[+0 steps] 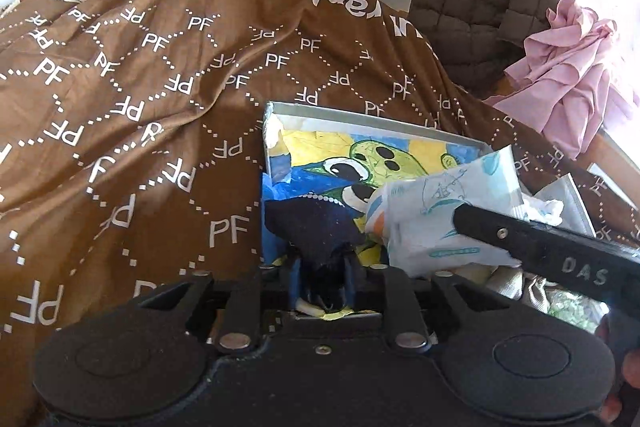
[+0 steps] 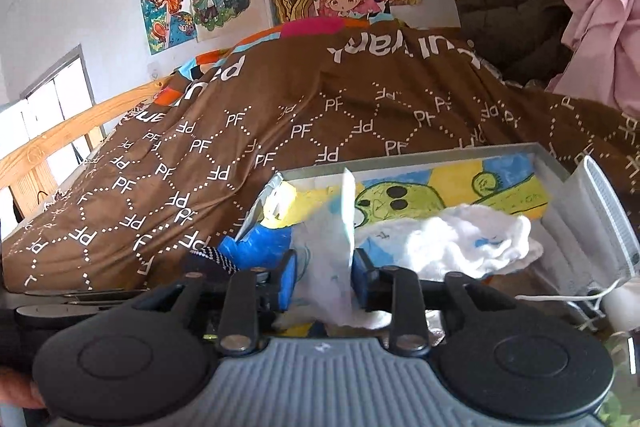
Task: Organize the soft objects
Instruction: 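Lower the navy sock into the tray and open left tool while right tool releases the pouch, then withdraw both tools from the tray back over the pile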
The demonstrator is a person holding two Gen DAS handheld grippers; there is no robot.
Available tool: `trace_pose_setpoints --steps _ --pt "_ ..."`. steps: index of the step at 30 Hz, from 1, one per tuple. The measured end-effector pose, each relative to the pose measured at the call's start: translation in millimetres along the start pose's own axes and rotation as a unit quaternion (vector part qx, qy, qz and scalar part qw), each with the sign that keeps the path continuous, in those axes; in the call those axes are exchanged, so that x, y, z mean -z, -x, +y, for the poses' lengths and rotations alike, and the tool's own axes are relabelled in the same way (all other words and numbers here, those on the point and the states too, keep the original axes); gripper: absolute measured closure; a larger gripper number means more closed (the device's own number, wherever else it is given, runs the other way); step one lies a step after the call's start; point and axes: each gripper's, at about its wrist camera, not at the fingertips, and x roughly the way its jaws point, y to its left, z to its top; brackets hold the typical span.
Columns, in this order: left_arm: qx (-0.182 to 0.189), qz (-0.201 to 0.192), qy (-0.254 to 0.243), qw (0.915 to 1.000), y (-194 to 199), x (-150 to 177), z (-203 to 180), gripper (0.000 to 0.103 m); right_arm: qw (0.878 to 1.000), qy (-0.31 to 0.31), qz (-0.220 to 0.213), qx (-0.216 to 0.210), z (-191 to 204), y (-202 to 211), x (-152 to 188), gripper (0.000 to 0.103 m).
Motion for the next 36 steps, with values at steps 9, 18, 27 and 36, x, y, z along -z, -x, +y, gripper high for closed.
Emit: trace_pose_setpoints --steps 9,18,27,36 --pt "-0.019 -0.004 -0.027 0.9994 13.5 0.9 -12.7 0.049 1.000 0.000 -0.028 0.006 -11.5 33.3 -5.3 0.033" --pt "-0.027 -0.025 -0.060 0.9975 45.9 4.4 -38.5 0.020 0.998 -0.002 -0.062 0.017 -29.4 91.3 4.3 0.010" --pt "-0.032 -0.045 -0.091 0.9943 95.5 24.0 -69.2 0.004 0.996 0.006 -0.078 0.035 -31.8 156.9 31.9 0.000" --pt "-0.051 -0.062 -0.121 0.9894 145.7 62.4 -88.4 0.001 0.996 0.003 -0.069 0.056 -24.9 200.3 60.0 0.000"
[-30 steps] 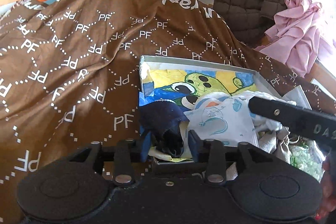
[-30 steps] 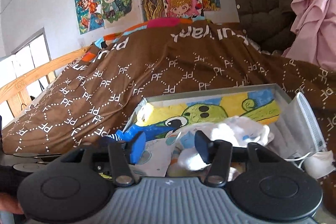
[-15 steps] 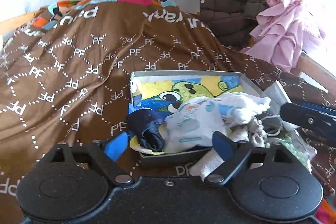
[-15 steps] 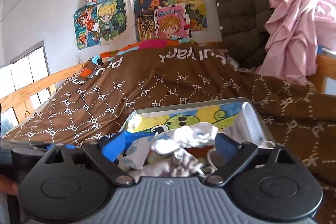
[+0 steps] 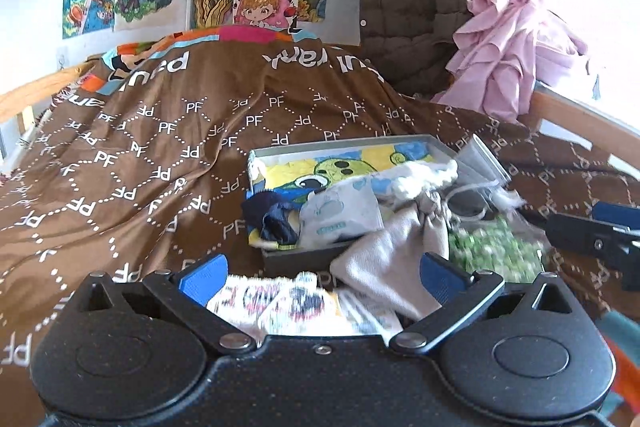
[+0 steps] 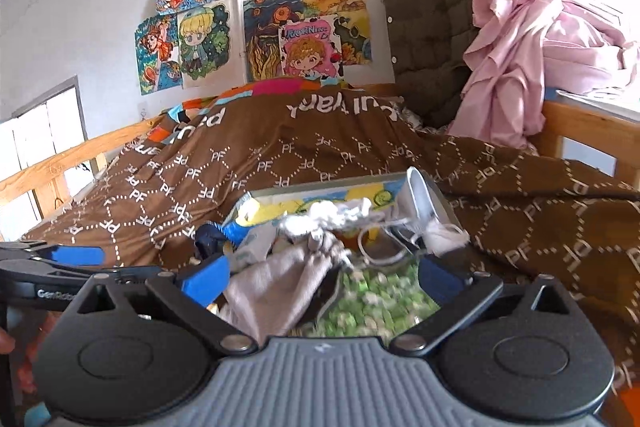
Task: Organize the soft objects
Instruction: 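Withdraw both tools from the tray back over the pile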
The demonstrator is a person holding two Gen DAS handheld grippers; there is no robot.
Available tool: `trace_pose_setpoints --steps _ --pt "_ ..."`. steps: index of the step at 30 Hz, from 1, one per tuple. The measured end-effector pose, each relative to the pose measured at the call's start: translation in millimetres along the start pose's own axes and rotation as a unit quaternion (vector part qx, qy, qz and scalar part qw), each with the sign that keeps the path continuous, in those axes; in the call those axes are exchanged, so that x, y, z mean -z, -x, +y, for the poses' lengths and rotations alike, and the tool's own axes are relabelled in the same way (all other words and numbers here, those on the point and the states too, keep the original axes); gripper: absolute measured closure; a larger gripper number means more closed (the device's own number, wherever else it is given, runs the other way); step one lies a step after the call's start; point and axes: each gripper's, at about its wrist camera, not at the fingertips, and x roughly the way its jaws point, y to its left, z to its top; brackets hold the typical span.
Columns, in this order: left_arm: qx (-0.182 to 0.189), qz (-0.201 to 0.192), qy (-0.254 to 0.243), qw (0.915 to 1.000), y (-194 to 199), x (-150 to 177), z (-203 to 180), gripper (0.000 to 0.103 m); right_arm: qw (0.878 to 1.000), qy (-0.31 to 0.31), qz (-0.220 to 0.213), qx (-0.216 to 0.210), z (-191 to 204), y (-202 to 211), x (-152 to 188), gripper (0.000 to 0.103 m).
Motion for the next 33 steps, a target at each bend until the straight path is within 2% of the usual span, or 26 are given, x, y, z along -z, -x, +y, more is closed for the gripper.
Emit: trace_pose_setpoints --steps 6,16,21,26,33 --pt "-0.004 0.001 -0.023 0.9997 25.9 29.4 -8.5 0.001 0.999 0.004 0.035 0.022 0.4 15.9 17.3 0.000" --pt "-0.003 0.017 -0.044 0.9989 47.0 60.0 -20.2 0.001 0.998 0.003 0.055 0.026 0.6 42.6 36.7 0.000" --pt "-0.010 0.026 -0.059 0.9978 50.5 67.1 -23.6 0.001 0.996 0.034 0.074 0.034 7.0 36.8 42.1 0.000" --pt "-0.021 0.033 -0.078 0.9962 48.3 69.2 -23.6 0.001 0.994 0.049 0.099 0.022 11.8 20.8 53.1 0.000" --pt "-0.034 0.046 -0.107 0.9926 39.2 70.7 -19.8 0.001 0.992 0.071 0.105 0.012 21.6 5.6 60.3 0.000"
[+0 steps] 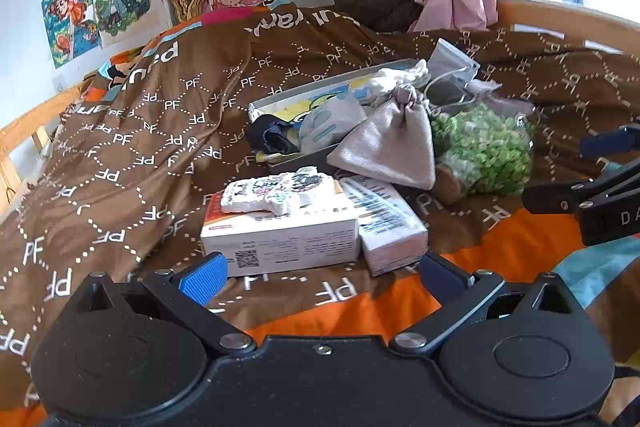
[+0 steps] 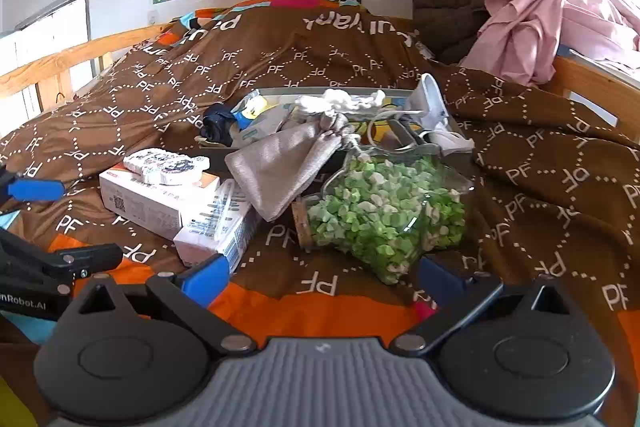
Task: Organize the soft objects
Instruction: 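Withdraw both tools from the tray back over the pile, then grasp the cartoon-printed pouch with left tool while right tool grasps the grey drawstring bag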
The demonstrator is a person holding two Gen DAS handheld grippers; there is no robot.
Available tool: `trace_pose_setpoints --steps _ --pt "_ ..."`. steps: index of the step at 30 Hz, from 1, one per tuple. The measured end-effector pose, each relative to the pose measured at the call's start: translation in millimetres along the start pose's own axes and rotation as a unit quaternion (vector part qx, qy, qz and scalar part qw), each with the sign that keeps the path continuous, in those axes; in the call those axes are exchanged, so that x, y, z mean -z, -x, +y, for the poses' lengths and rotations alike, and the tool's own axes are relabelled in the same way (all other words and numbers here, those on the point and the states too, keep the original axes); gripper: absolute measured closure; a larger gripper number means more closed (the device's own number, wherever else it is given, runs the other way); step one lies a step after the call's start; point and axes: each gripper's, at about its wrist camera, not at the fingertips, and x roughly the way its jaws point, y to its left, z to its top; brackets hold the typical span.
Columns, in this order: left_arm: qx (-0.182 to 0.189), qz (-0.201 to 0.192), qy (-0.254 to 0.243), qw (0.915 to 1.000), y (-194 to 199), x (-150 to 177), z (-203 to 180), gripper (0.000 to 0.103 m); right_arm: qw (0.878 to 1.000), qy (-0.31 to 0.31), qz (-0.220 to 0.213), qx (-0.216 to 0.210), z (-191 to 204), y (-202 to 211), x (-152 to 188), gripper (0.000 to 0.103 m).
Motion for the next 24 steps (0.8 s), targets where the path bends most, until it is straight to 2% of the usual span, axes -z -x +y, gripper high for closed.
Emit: trace_pose_setpoints --steps 13,24 --pt "-0.020 0.009 -0.037 0.9991 -18.4 -7.7 16.3 0.001 1.000 0.009 -0.010 0.005 5.3 -17.1 1.4 0.000" --pt "-0.012 -0.002 -0.066 0.9978 -40.1 -28.5 28.9 0.001 0.999 0.008 -0.044 0.003 8.3 -26.8 3.0 0.000"
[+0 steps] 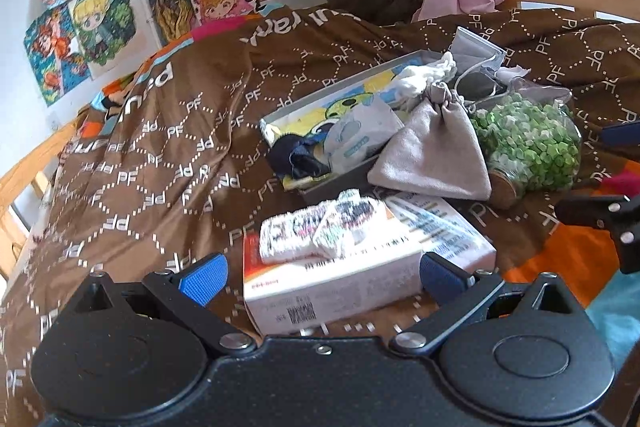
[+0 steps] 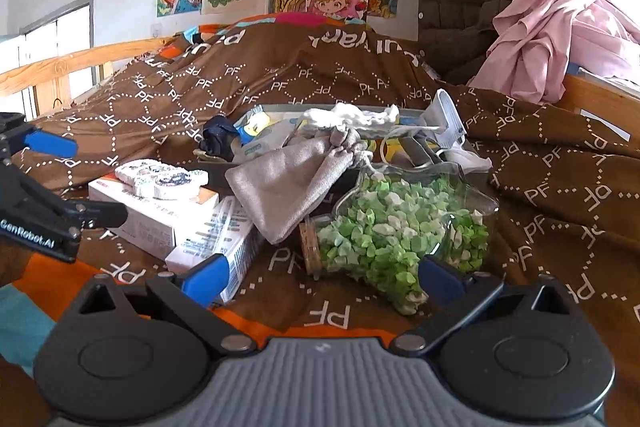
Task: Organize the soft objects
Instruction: 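Grasp the cartoon-printed pouch with left tool while right tool grasps the grey drawstring bag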
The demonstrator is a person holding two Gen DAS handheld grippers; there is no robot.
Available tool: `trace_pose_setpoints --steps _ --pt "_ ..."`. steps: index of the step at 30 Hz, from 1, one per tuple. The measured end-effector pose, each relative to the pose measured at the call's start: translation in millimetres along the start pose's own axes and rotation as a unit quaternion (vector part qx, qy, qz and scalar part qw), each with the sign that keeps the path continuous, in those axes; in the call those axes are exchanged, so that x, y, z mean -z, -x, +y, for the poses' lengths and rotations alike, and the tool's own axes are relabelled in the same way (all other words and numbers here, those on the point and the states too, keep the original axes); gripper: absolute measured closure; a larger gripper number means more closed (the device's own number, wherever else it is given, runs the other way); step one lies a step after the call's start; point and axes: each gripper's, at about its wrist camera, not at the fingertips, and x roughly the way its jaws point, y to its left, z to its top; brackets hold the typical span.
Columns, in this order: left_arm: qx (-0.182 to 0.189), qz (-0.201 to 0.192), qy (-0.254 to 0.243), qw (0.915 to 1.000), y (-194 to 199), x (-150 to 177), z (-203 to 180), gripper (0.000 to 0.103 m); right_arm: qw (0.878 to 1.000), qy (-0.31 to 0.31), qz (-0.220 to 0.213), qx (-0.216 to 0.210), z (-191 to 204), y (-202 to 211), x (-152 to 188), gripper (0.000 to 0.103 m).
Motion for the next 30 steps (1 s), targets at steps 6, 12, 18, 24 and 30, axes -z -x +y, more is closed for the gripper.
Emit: trace_pose_setpoints --steps 6,12,18,24,30 --pt "-0.005 -0.009 -0.003 0.9999 -12.4 -6.3 9.2 0.001 1.000 0.004 -0.015 0.000 1.6 -9.9 2.3 0.000" --pt "-0.004 -0.005 0.028 0.9996 -28.9 -4.8 25.7 0.001 0.999 0.018 -0.033 0.002 3.5 -29.6 -5.5 0.000" --pt "0.025 -0.007 -0.010 0.9996 -50.3 -15.0 29.5 0.001 0.998 0.028 -0.047 -0.014 7.1 -55.6 -21.1 0.000" --pt "0.100 0.004 -0.070 0.9925 -69.7 -23.3 31.9 0.001 0.997 0.052 -0.053 -0.031 12.2 -78.4 -28.3 0.000" --pt "0.145 0.025 -0.100 0.9840 -86.4 -28.9 34.7 0.001 0.994 0.088 -0.049 -0.037 19.1 -91.5 -27.1 0.000"
